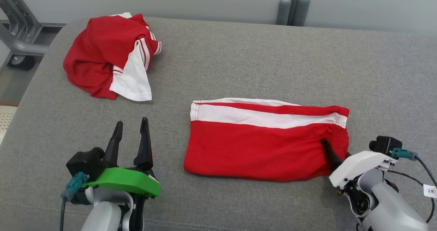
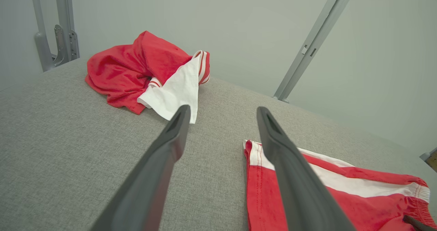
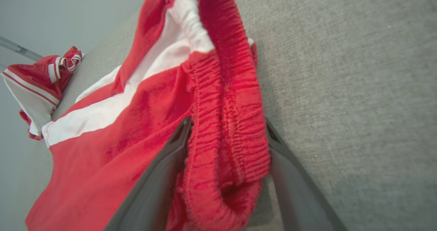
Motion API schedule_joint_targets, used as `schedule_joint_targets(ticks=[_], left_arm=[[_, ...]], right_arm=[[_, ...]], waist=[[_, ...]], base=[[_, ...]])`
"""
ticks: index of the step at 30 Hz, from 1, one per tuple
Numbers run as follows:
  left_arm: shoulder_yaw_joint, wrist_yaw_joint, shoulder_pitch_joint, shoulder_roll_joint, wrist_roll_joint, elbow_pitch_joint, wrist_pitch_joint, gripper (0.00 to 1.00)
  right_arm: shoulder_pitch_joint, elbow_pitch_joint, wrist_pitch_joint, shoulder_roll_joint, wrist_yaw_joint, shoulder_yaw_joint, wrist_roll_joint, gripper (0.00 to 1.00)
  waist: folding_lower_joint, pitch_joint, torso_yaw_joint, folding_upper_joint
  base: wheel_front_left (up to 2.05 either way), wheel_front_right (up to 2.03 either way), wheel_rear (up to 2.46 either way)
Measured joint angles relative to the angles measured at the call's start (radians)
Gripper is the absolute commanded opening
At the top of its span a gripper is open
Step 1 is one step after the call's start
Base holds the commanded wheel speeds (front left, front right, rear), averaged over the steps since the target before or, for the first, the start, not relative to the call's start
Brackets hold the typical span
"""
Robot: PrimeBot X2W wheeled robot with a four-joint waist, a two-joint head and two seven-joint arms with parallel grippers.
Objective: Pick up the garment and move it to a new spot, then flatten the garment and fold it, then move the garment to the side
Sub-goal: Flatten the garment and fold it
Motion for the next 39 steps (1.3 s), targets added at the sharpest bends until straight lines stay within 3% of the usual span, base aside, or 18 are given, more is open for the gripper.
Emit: schedule_joint_targets(ticks=[2,3,12,25,39], left_arm=[[0.003,0.0,0.003,0.0,0.005,-0.007,0.0,1.0],[0.006,0.0,0.007,0.0,0.006,-0.013,0.0,1.0],[0.04,0.005,0.046,0.006,0.013,-0.054,0.0,1.0],[0.044,0.01,0.082,0.006,0.013,-0.094,0.0,1.0],[0.013,0.01,0.083,0.005,0.0,-0.125,0.005,1.0]], right_arm=[[-0.001,0.002,-0.004,0.0,0.004,-0.006,0.007,0.06],[-0.003,0.003,-0.006,0.001,0.007,-0.007,0.009,0.0],[-0.013,0.005,-0.03,0.004,0.026,-0.001,0.009,0.0],[-0.045,-0.007,-0.056,-0.106,0.035,-0.01,0.003,0.0],[-0.093,-0.142,-0.014,-0.05,0.044,0.151,-0.053,0.0]], waist=[[0.0,0.002,-0.001,0.0],[0.0,0.003,-0.002,0.0],[0.0,0.002,-0.038,0.0],[0.0,-0.001,-0.119,0.0],[0.0,-0.014,-0.176,0.0]], base=[[0.0,0.0,0.0],[0.0,0.0,0.0],[0.0,0.0,0.0],[0.0,0.0,0.0],[0.0,0.0,0.0]])
